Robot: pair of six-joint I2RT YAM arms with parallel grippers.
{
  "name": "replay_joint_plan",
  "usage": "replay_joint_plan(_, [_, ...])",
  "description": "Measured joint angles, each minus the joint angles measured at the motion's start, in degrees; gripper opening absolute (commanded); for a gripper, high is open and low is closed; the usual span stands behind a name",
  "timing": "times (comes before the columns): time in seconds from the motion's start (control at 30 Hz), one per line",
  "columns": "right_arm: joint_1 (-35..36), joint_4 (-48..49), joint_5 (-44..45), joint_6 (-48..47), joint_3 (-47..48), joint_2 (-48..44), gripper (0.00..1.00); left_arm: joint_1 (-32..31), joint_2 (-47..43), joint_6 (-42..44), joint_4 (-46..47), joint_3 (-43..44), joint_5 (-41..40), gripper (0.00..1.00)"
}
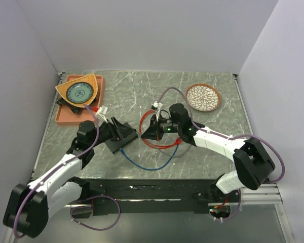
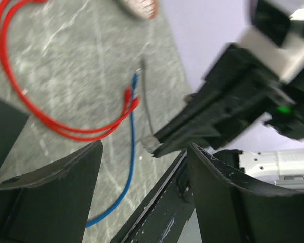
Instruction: Insert the plug into the switch port
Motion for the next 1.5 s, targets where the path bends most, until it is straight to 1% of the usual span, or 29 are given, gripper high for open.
replay_joint_plan(0.17, [-3.39,0.44,-10.32,-0.17,-0.85,-1.6,0.0,-0.17,-4.55,-0.33,5.18,-0.79,1.62,0.72])
replay_joint_plan(0.27, [-4.79,1.95,-16.39,0.26,-0.85,-1.9,0.0,-0.59,-4.74,-0.31,7.87,-0.79,3.61,0.71])
replay_joint_plan(0.37, [-5.64,4.92,-21.35,2.89,-0.96,-1.9,0.0,-1.84,-4.48,-0.15,9.29,-0.79,5.51,0.69])
replay_joint_plan(0.5, [-5.99,9.99,-25.53,6.62,-1.44,-1.44,0.0,-4.98,-3.52,0.66,9.77,-0.68,6.49,0.65])
replay_joint_plan(0.63, [-5.99,11.5,-26.93,8.44,-1.55,-0.61,0.0,-8.15,-3.06,1.75,9.46,0.11,6.27,0.59])
replay_joint_plan(0.67, [-5.99,11.63,-27.02,8.72,-1.55,-0.52,0.0,-8.59,-2.95,1.9,9.35,0.42,6.12,0.57])
replay_joint_plan(0.7, [-5.99,11.8,-27.04,8.98,-1.57,-0.44,0.0,-9.16,-2.78,2.21,9.31,0.9,5.92,0.51])
replay_joint_plan(0.8, [-5.99,11.89,-27.12,9.14,-1.57,-0.42,0.0,-10.27,-2.01,2.58,9.33,1.88,5.33,0.38])
replay_joint_plan(0.93, [-6.01,11.93,-27.61,9.33,-1.64,-0.42,0.0,-11.23,0.17,3.34,9.14,2.43,4.22,0.27])
replay_joint_plan(1.03, [-6.05,11.78,-27.67,9.38,-1.79,-0.39,0.0,-11.87,1.36,3.69,9.05,3.04,3.82,0.13])
replay_joint_plan(1.07, [-6.27,11.8,-28.17,9.55,-1.9,-0.42,0.0,-11.98,1.4,3.87,8.94,3.21,3.21,0.01])
replay_joint_plan(1.23, [-6.49,11.32,-27.58,9.53,-2.21,-0.59,0.0,-12.55,1.66,4.96,7.93,3.63,2.23,0.01])
replay_joint_plan(1.27, [-6.49,10.8,-27.21,9.4,-2.23,-0.72,0.05,-12.63,1.66,5.05,7.76,3.63,1.9,0.01])
replay_joint_plan(1.33, [-6.49,9.18,-25.83,8.76,-2.21,-1.44,0.23,-12.79,1.66,5.09,7.48,3.63,1.18,0.01])
replay_joint_plan(1.37, [-6.49,8.15,-24.96,8.41,-2.21,-2.01,0.27,-12.9,1.64,5.07,7.37,3.65,0.87,0.01])
replay_joint_plan(1.4, [-6.47,6.99,-23.96,7.8,-2.23,-2.82,0.33,-13.05,1.64,5.07,7.34,3.72,0.44,0.01])
replay_joint_plan(1.43, [-6.43,5.84,-22.51,7.13,-2.27,-3.76,0.42,-13.2,1.64,4.96,7.32,3.82,-0.15,0.01])
replay_joint_plan(1.5, [-6.47,3.04,-19.23,5.57,-2.21,-5.9,0.51,-13.42,1.51,4.76,6.84,4.11,-0.94,0.01])
